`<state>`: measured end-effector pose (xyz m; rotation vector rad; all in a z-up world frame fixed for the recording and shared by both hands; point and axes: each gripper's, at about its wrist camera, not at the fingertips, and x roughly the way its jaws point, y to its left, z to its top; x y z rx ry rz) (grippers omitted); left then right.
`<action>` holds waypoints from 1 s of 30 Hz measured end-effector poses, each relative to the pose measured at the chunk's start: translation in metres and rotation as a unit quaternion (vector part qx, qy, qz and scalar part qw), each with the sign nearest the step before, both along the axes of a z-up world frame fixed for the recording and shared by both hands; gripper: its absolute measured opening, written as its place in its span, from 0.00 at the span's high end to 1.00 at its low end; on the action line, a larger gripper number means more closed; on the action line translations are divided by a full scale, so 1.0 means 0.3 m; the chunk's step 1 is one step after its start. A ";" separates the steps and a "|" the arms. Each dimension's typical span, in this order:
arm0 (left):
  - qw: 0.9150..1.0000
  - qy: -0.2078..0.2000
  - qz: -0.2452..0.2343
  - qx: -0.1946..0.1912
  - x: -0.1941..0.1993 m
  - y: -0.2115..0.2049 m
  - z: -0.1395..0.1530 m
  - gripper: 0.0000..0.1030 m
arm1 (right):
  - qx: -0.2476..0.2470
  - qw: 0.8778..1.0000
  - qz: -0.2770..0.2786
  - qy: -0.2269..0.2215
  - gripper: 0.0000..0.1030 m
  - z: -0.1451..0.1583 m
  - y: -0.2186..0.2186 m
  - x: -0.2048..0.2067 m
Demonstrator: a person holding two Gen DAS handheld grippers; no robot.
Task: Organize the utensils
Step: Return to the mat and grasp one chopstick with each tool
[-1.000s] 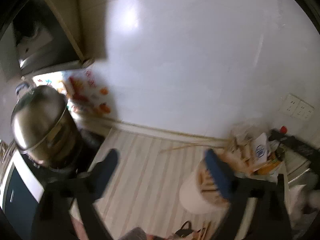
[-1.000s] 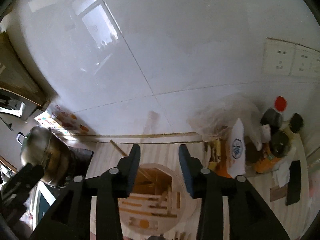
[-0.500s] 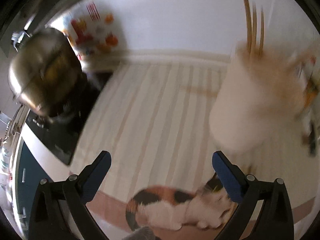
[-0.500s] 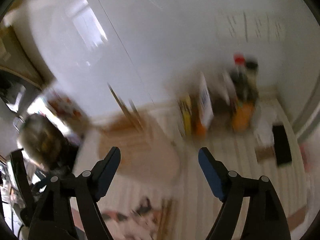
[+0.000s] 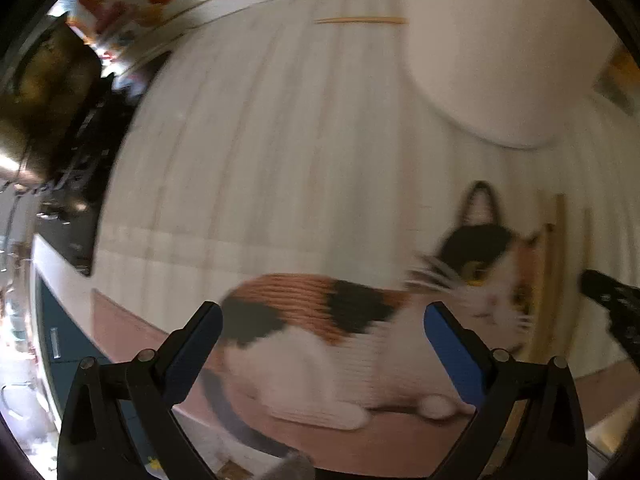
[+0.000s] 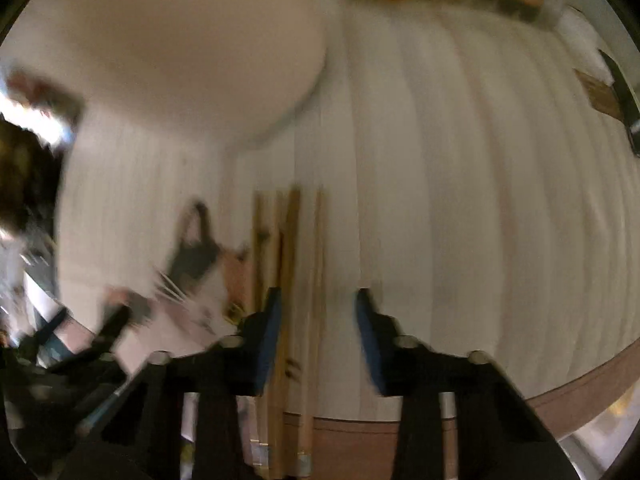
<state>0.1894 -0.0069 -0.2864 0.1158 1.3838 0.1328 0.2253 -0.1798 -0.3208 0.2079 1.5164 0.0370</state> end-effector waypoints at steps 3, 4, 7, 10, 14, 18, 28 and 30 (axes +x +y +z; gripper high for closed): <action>0.998 0.006 -0.016 -0.052 0.008 -0.071 0.007 0.02 | -0.037 0.999 0.012 -0.008 0.94 0.008 -0.017 -0.010; 0.997 0.012 -0.024 -0.073 0.017 -0.102 0.010 0.07 | -0.046 0.999 0.006 -0.004 0.94 0.010 -0.044 -0.014; 0.992 0.036 -0.047 -0.115 0.041 -0.192 -0.012 0.29 | -0.066 0.998 -0.010 0.001 0.95 0.018 -0.134 -0.022; 0.990 0.050 -0.072 -0.114 0.057 -0.261 -0.044 0.49 | -0.071 0.997 -0.022 0.007 0.95 0.025 -0.223 -0.038; 0.988 0.042 -0.102 -0.104 0.071 -0.326 -0.046 0.68 | -0.076 0.996 -0.038 0.010 0.94 0.027 -0.303 -0.064; 0.989 0.047 -0.105 -0.098 0.084 -0.347 -0.044 0.97 | -0.071 0.996 -0.053 0.008 0.94 0.033 -0.344 -0.083; 0.987 0.056 -0.029 -0.147 0.132 -0.123 0.000 0.99 | -0.061 0.996 -0.058 0.011 0.94 0.036 -0.400 -0.044; 0.976 0.066 -0.012 -0.207 0.143 -0.096 0.012 0.98 | -0.053 0.997 -0.060 0.011 0.94 0.041 -0.405 -0.032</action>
